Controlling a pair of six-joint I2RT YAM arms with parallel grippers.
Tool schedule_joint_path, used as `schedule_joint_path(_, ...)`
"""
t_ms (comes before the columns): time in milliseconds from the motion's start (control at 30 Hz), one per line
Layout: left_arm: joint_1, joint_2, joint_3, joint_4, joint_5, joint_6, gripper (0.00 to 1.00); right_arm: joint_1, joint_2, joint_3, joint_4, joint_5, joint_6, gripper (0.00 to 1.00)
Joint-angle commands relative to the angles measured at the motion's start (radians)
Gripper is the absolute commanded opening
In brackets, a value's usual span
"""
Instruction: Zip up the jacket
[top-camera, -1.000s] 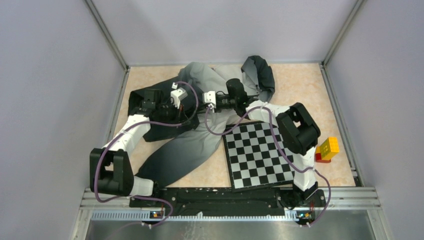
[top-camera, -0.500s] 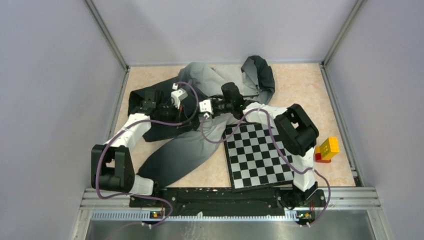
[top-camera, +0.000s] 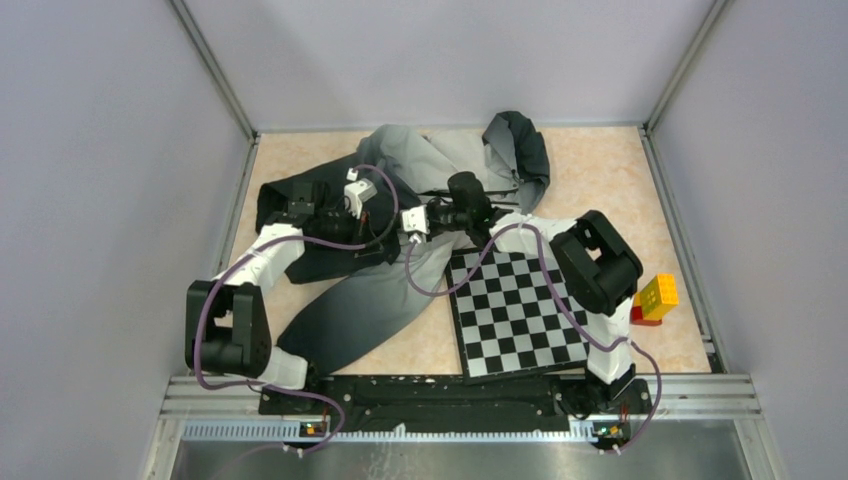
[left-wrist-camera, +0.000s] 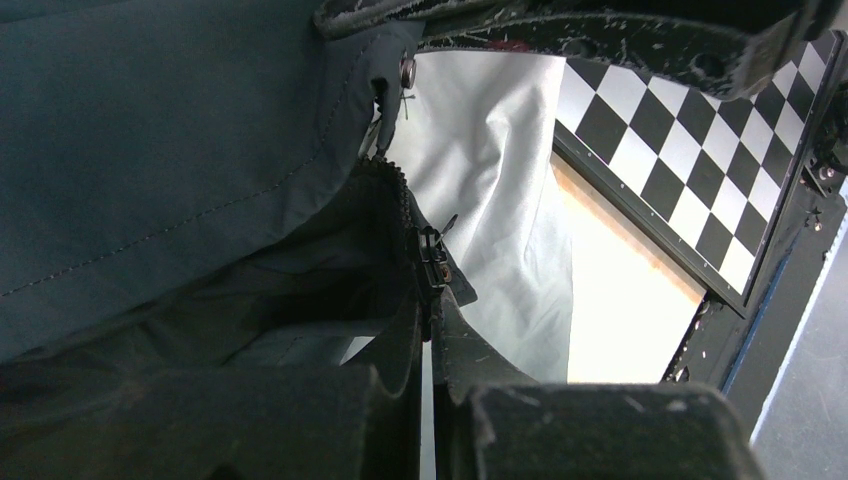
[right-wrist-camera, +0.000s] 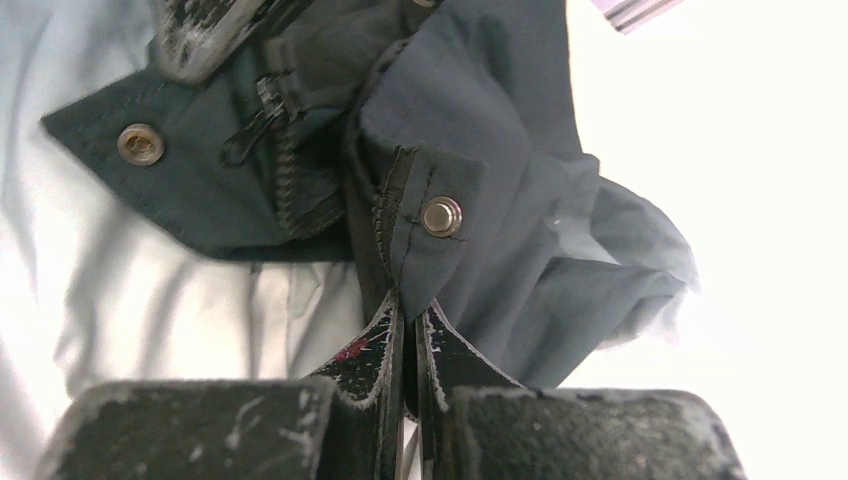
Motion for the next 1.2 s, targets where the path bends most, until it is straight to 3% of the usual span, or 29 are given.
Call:
schedule_joint_path(0, 0.007, 0.006, 0.038, 0.002, 0.02, 0.005, 0.0, 0.0, -0.038, -0.008, 0.208, 0.001, 0.158, 0.0)
schedule_joint_path(67, 0.007, 0.008, 0.035, 0.005, 0.016, 0.001, 0.0, -0.009, -0.019, 0.016, 0.166, -0.034, 0.188, 0.03)
schedule_joint_path(133, 0.007, 0.013, 0.035, 0.005, 0.019, -0.004, 0.0, -0.012, -0.011, 0.021, 0.144, -0.026, 0.215, 0.19)
schedule_joint_path(367, 0.007, 0.029, 0.03, 0.001, 0.006, -0.018, 0.0, -0.026, -0.014, 0.039, 0.044, -0.088, 0.338, 0.38)
schedule_joint_path(567, 0.007, 0.032, 0.026, 0.006, 0.017, -0.022, 0.0, -0.078, -0.037, 0.02, 0.087, -0.205, 0.51, 0.41)
schedule_joint_path(767, 0.007, 0.035, 0.024, 0.01, 0.036, -0.023, 0.0, -0.085, -0.038, -0.004, 0.156, -0.325, 0.542, 0.4)
schedule_joint_path(1167, 0.007, 0.047, 0.026, 0.002, 0.037, -0.021, 0.0, -0.036, -0.031, -0.059, 0.147, -0.309, 0.24, 0.39)
